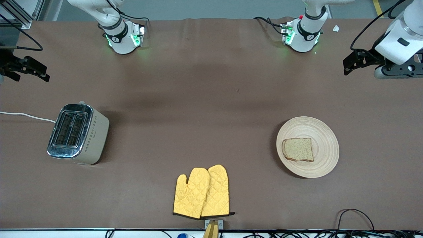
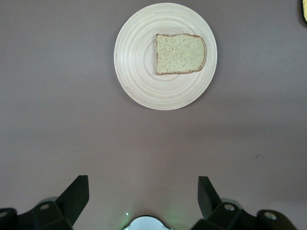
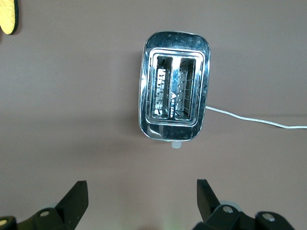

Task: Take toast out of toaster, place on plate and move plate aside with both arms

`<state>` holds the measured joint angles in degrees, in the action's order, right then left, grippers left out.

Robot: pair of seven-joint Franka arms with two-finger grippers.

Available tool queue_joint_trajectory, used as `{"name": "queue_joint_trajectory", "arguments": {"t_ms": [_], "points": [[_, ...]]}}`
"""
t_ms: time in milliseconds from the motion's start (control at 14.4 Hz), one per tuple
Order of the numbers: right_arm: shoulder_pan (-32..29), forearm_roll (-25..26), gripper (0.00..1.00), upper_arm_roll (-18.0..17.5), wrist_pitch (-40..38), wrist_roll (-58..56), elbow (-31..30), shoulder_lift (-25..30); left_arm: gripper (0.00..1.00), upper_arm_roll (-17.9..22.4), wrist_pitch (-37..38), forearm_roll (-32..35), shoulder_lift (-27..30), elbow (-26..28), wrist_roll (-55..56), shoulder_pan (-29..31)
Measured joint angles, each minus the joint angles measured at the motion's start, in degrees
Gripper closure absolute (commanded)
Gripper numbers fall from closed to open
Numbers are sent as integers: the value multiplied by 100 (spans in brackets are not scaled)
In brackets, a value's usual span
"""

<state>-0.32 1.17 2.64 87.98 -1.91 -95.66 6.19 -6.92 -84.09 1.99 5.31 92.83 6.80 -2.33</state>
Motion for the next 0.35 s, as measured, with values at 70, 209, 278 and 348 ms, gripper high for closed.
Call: {"name": "queue_joint_trajectory", "arguments": {"t_ms": [70, 209, 278, 348], "points": [[0, 0, 0, 0, 0, 0, 0, 0, 0, 24, -10, 0, 22, 5, -118, 3], [0, 0, 0, 0, 0, 0, 0, 0, 0, 56, -35, 0, -6, -52, -290, 37], [0, 0, 0, 0, 0, 0, 0, 0, 0, 63, -35, 0, -41, -95, -333, 69], [0, 0, 0, 0, 0, 0, 0, 0, 0, 66, -35, 0, -82, -131, -349, 97]]}}
